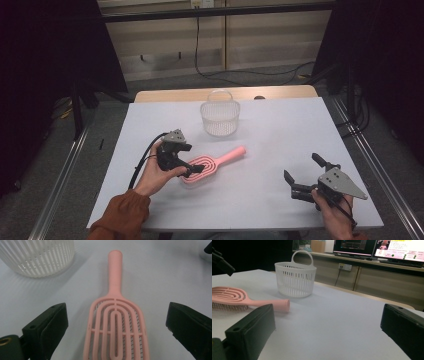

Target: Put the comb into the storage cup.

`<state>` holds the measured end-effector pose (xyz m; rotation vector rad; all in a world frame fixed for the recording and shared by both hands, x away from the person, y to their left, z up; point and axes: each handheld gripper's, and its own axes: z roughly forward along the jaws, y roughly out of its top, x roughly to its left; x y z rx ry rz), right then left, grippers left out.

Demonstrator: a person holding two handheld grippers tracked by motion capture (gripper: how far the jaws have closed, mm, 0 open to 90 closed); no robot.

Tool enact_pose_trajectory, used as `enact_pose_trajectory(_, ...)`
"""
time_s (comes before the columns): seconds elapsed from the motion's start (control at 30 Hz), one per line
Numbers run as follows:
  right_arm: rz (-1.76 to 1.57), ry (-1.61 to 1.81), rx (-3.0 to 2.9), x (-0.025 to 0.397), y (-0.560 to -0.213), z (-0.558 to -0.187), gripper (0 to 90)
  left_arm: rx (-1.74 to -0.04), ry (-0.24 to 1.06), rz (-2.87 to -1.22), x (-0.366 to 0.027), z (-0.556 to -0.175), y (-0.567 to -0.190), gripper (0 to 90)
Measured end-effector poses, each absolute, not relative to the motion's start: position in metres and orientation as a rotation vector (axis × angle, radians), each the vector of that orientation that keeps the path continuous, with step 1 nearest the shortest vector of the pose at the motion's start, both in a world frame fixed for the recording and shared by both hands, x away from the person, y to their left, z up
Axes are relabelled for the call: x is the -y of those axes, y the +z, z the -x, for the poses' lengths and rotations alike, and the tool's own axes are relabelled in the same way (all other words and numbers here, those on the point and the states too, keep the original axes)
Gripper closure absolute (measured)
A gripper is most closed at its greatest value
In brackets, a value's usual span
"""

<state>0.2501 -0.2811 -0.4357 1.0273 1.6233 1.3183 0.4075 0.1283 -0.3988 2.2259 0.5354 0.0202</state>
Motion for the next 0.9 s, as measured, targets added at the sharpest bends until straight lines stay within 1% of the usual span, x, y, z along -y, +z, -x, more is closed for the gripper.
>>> enact_pose_trajectory(0.07,-1.028,1.318,-1.623,0.281,-0.436,-0.250,0.0,-0.530,-0.003,-2.248,-0.125,-0.410,-0.400,4.7)
enact_pose_trajectory(0.13,-1.029,1.318,-1.623,0.281,-0.436,-0.250,0.0,-0.518,-0.016,-2.276,-0.122,-0.412,-0.400,7.9)
enact_pose_trajectory(0.23,-1.028,1.317,-1.624,0.281,-0.436,-0.250,0.0,-0.500,0.015,-2.294,-0.116,-0.412,-0.400,10.4)
enact_pose_trajectory(0.47,-1.032,1.318,-1.623,0.281,-0.436,-0.250,0.0,-0.481,0.020,-2.385,-0.105,-0.415,-0.400,4.7)
enact_pose_trajectory(0.57,-1.029,1.317,-1.624,0.281,-0.436,-0.250,0.0,-0.491,-0.010,-2.407,-0.101,-0.417,-0.402,4.5)
enact_pose_trajectory(0.9,-1.028,1.318,-1.625,0.281,-0.436,-0.250,0.0,-0.507,0.004,-2.478,-0.097,-0.418,-0.406,5.6)
